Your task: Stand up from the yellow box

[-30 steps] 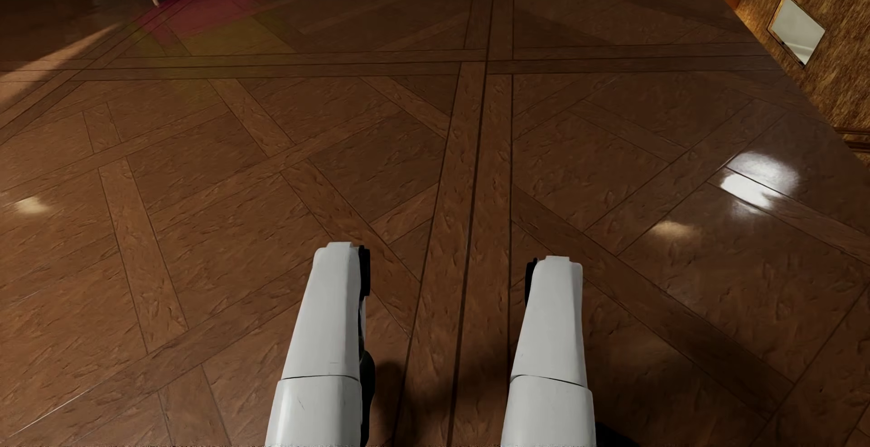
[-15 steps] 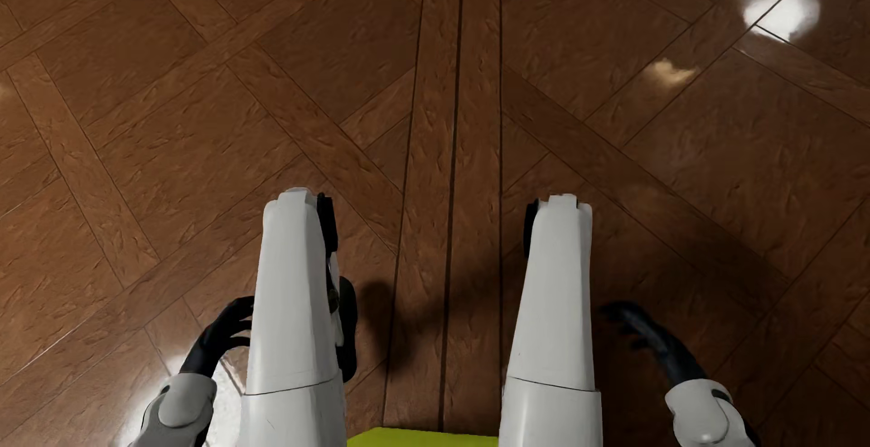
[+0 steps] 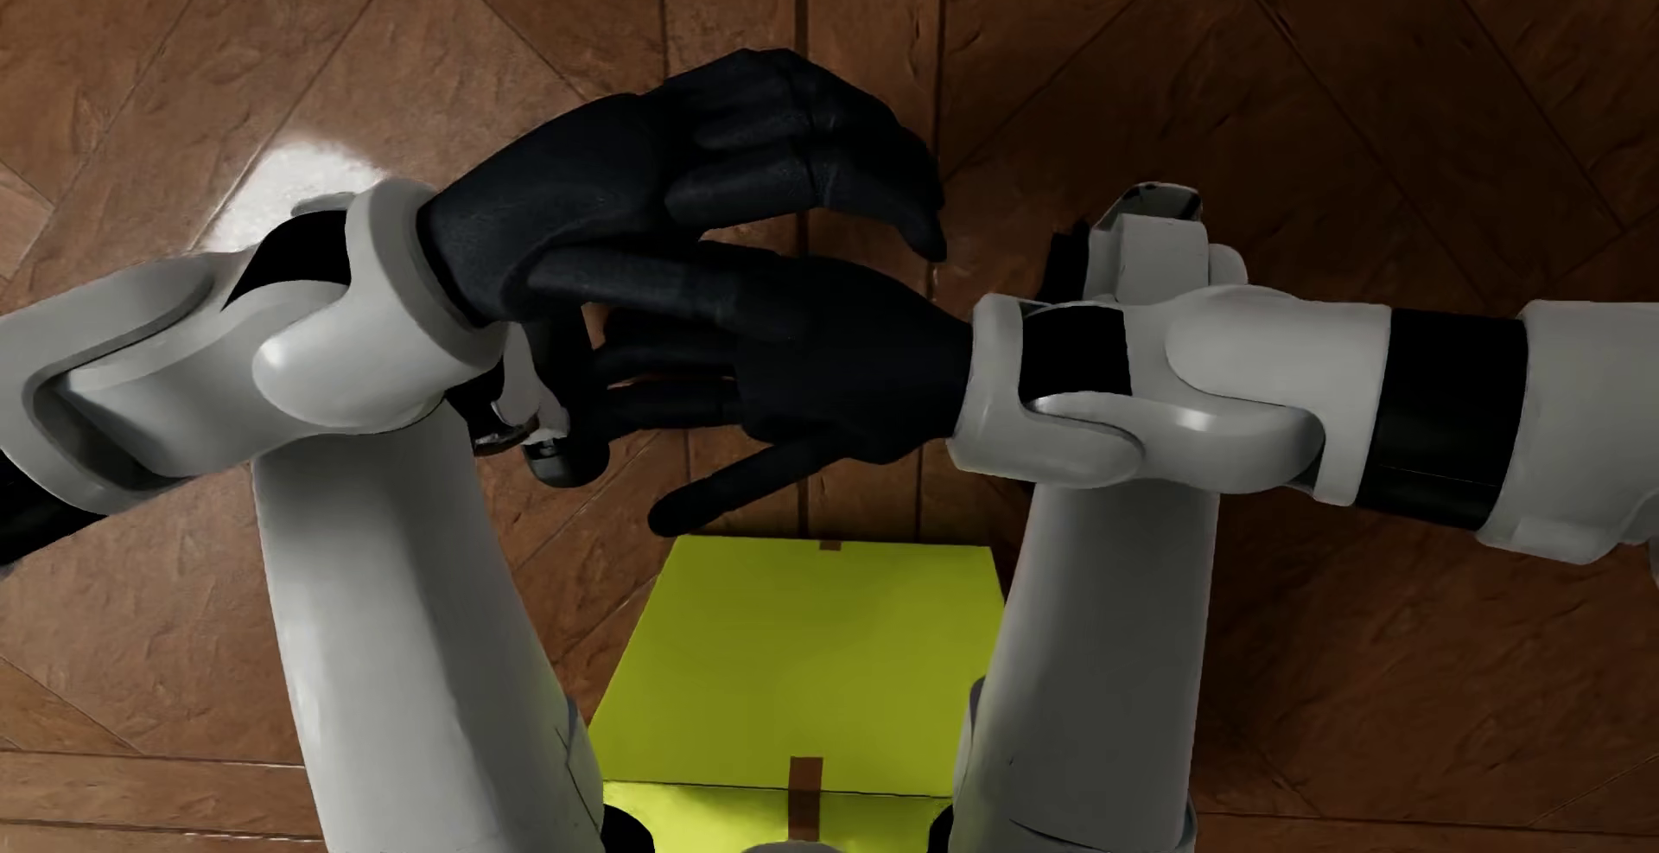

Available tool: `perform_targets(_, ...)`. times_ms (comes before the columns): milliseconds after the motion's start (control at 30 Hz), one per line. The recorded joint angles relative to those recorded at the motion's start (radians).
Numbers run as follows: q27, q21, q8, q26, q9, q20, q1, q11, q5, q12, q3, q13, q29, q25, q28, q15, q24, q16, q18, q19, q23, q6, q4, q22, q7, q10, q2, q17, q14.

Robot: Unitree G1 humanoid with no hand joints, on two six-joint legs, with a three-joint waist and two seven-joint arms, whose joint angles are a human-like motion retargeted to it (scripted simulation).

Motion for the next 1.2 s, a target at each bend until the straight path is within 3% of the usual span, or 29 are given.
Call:
perform_targets(67, 0.002, -0.066, -0.015, 0.012, -0.001, -0.004, 0.035, -0.091, 0.01, -0.001, 0.003, 0.056, 0.006, -0.022, -0.003, 0.01, 0.023, -0.06, 0.022, -0.016, 0.059, -0.001, -0.025, 0.049, 0.01, -0.092, 0.037, 0.041, 0.006)
perform_targets(167, 0.001, -0.23, -0.052, 0.036, -0.039, 0.073, 0.174, -0.311, 0.011, 0.113, 0.003, 0.242, 0.099, -0.089, -0.078, 0.053, 0.111, -0.201, 0.062, -0.039, 0.259, 0.001, -0.052, 0.24, 0.045, -0.317, 0.167, 0.159, 0.042)
perform_targets(267, -0.023, -0.404, -0.099, 0.061, -0.101, 0.143, 0.399, -0.587, 0.004, 0.213, 0.008, 0.432, 0.241, -0.194, -0.226, 0.116, 0.252, -0.421, 0.103, -0.068, 0.603, 0.002, -0.081, 0.568, 0.089, -0.61, 0.376, 0.369, 0.106)
perform_targets(333, -0.037, -0.509, -0.137, 0.07, -0.161, 0.187, 0.575, -0.776, -0.005, 0.269, 0.008, 0.533, 0.378, -0.256, -0.34, 0.159, 0.349, -0.59, 0.12, -0.08, 0.883, 0.002, -0.095, 0.85, 0.115, -0.815, 0.542, 0.543, 0.154)
perform_targets(400, -0.039, -0.569, -0.187, 0.087, -0.229, 0.209, 0.76, -0.956, -0.015, 0.322, 0.014, 0.624, 0.494, -0.321, -0.399, 0.207, 0.452, -0.755, 0.127, -0.082, 1.104, 0.003, -0.101, 1.131, 0.15, -1.016, 0.713, 0.679, 0.209)
perform_targets(433, -0.019, -0.6, -0.206, 0.114, -0.273, 0.221, 0.852, -1.05, -0.016, 0.356, 0.014, 0.673, 0.58, -0.332, -0.453, 0.231, 0.487, -0.822, 0.127, -0.086, 1.167, 0.009, -0.104, 1.233, 0.166, -1.116, 0.803, 0.725, 0.241)
perform_targets(467, 0.037, -0.649, -0.228, 0.152, -0.32, 0.232, 0.951, -1.142, -0.019, 0.401, 0.01, 0.732, 0.623, -0.291, -0.492, 0.252, 0.502, -0.871, 0.131, -0.092, 1.222, 0.016, -0.116, 1.292, 0.178, -1.222, 0.898, 0.758, 0.272)
perform_targets(533, 0.136, -0.752, -0.267, 0.211, -0.418, 0.289, 1.159, -1.32, -0.002, 0.523, 0.002, 0.872, 0.638, -0.184, -0.531, 0.289, 0.464, -0.906, 0.155, -0.12, 1.265, 0.025, -0.14, 1.333, 0.198, -1.435, 1.087, 0.785, 0.326)
perform_targets(600, 0.142, -0.838, -0.302, 0.248, -0.528, 0.371, 1.343, -1.481, 0.029, 0.666, 0.002, 1.006, 0.656, -0.11, -0.518, 0.317, 0.375, -0.893, 0.175, -0.148, 1.218, 0.032, -0.154, 1.339, 0.212, -1.614, 1.257, 0.755, 0.366)
perform_targets(667, 0.138, -0.91, -0.327, 0.27, -0.641, 0.456, 1.492, -1.605, 0.049, 0.801, 0.001, 1.128, 0.655, -0.079, -0.481, 0.332, 0.288, -0.862, 0.184, -0.16, 1.141, 0.032, -0.16, 1.334, 0.232, -1.761, 1.389, 0.706, 0.392)
perform_targets(800, 0.12, -1.1, -0.385, 0.244, -0.775, 0.599, 1.699, -1.754, 0.057, 0.985, -0.011, 1.317, 0.621, -0.04, -0.421, 0.329, 0.248, -0.834, 0.165, -0.161, 1.14, 0.038, -0.162, 1.377, 0.27, -1.876, 1.607, 0.656, 0.37)
perform_targets(900, 0.188, -1.184, -0.418, 0.268, -0.831, 0.639, 1.801, -1.791, 0.053, 1.036, -0.022, 1.384, 0.527, 0.01, -0.415, 0.304, 0.25, -0.848, 0.152, -0.159, 1.336, 0.049, -0.168, 1.512, 0.291, -1.919, 1.712, 0.681, 0.356)
perform_targets(1000, 0.211, -1.194, -0.422, 0.282, -0.864, 0.677, 1.834, -1.782, 0.041, 1.069, -0.025, 1.412, 0.548, -0.028, -0.421, 0.282, 0.269, -0.863, 0.141, -0.143, 1.479, 0.056, -0.164, 1.594, 0.296, -1.921, 1.736, 0.684, 0.334)
perform_targets(1067, 0.202, -1.194, -0.428, 0.284, -0.868, 0.692, 1.841, -1.783, 0.041, 1.09, -0.025, 1.436, 0.59, -0.071, -0.426, 0.281, 0.264, -0.866, 0.141, -0.143, 1.495, 0.057, -0.166, 1.599, 0.302, -1.922, 1.74, 0.673, 0.331)
perform_targets(1200, 0.175, -1.215, -0.423, 0.267, -0.872, 0.681, 1.837, -1.783, 0.042, 1.105, -0.027, 1.474, 0.631, -0.065, -0.451, 0.282, 0.265, -0.872, 0.142, -0.144, 1.428, 0.059, -0.164, 1.543, 0.301, -1.921, 1.736, 0.649, 0.329)
